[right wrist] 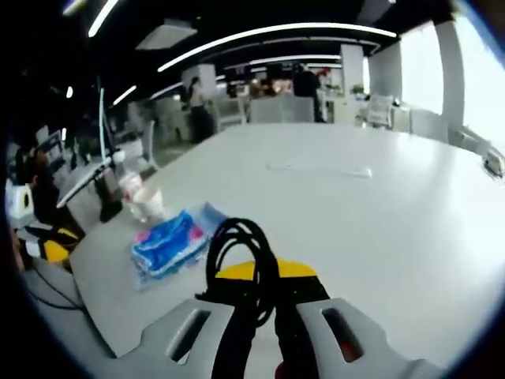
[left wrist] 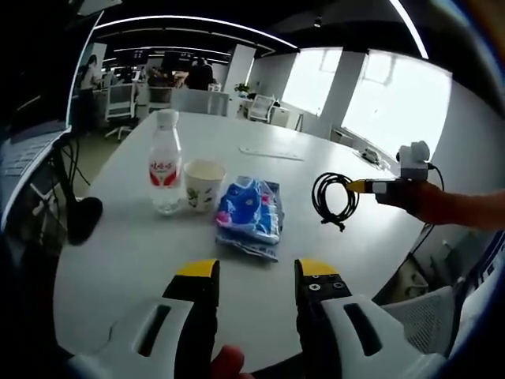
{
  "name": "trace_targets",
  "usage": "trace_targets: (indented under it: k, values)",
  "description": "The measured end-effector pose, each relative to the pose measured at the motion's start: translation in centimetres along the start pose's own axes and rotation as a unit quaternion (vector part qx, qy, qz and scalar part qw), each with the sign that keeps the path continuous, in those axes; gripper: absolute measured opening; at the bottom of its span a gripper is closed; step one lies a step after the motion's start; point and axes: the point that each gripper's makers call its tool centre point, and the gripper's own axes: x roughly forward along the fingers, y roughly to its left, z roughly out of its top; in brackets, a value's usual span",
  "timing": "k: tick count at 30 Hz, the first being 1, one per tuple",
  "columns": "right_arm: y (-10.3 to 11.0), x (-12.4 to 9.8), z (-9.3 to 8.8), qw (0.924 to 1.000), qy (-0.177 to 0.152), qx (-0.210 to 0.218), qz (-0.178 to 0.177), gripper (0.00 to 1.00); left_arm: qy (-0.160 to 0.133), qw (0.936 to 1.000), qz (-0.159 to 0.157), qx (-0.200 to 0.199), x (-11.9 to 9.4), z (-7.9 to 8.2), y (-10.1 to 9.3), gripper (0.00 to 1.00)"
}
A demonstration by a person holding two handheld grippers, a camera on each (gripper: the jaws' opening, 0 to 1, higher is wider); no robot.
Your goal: Arrange the tabletop items into an orderly group along one side of the table until the central work area is clear of visible clutter.
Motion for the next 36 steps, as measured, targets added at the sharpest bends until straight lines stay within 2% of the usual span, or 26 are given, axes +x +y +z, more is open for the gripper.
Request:
trace_targets:
  k: [2, 7, 12, 16, 19, 23, 36]
  values:
    - [-0.6, 0.0, -0.3, 0.9997, 0.002, 0.023, -0.008, 0.04, -0.001, 1.0, 0.001, -0.001, 0.0, 0.1, 0.1, 0.37]
    - [-1.4, -0.4, -1.0, 0.9991, 0.008, 0.037, -0.018, 0.04, -0.001, 1.0, 0.003, -0.004, 0.0, 0.0, 0.4, 0.37]
    - [-2.4, -0.7, -2.5, 0.9969, 0.017, 0.071, -0.03, 0.04, 0.003, 1.0, 0.003, -0.006, 0.0, -0.2, 0.4, 0.37]
    - [-2.5, -0.8, -3.6, 0.9958, 0.026, 0.081, -0.034, 0.04, 0.002, 1.0, 0.003, -0.006, 0.1, -0.1, 0.4, 0.37]
    - [-2.9, -0.7, -5.0, 0.9913, 0.039, 0.118, -0.045, 0.04, 0.003, 1.0, 0.004, -0.006, 0.2, 0.0, 0.5, 0.37]
    - [-3.5, -0.6, -6.2, 0.988, 0.041, 0.138, -0.054, 0.04, 0.002, 1.0, 0.004, -0.005, 0.3, 0.2, 0.5, 0.37]
    - [-4.8, -0.1, -9.1, 0.9868, 0.076, 0.13, -0.059, 0.0, 0.004, 1.0, 0.005, -0.003, 0.3, 0.4, 0.5, 0.37]
